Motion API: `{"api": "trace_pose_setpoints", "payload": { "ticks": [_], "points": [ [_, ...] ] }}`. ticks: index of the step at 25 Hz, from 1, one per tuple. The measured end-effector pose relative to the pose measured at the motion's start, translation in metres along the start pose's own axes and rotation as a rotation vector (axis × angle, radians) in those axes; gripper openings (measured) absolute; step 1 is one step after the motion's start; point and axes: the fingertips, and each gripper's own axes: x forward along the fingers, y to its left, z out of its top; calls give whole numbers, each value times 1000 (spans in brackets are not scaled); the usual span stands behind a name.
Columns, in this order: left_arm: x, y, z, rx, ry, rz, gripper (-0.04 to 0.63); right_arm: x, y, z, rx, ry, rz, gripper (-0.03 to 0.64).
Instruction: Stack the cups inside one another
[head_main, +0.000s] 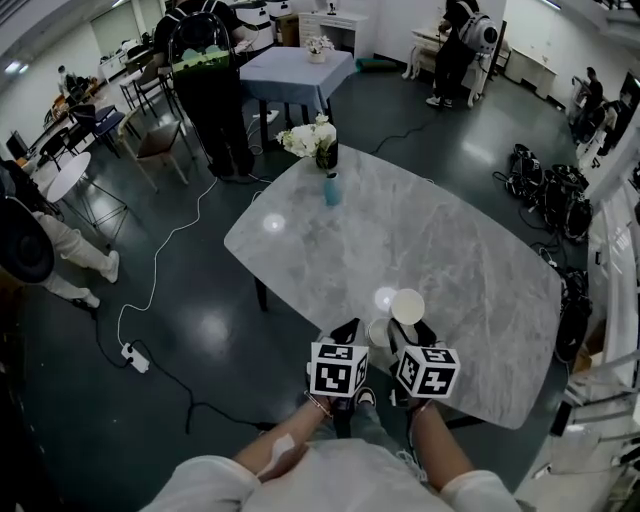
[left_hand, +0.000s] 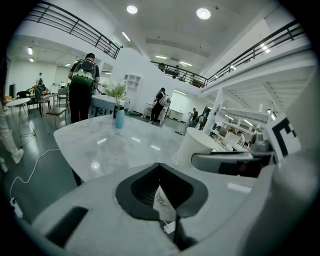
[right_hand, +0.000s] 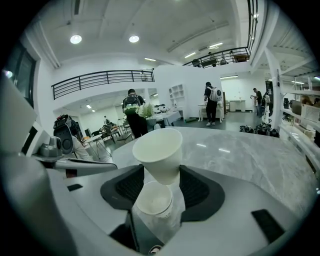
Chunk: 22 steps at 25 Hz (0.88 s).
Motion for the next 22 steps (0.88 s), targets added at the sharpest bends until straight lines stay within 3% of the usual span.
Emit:
{"api": "trace_pose_setpoints", "payload": {
  "ticks": [22],
  "points": [
    [-14, 9, -24, -54, 4, 119, -5, -11, 21, -23, -41, 46, 125, 206]
  ]
}}
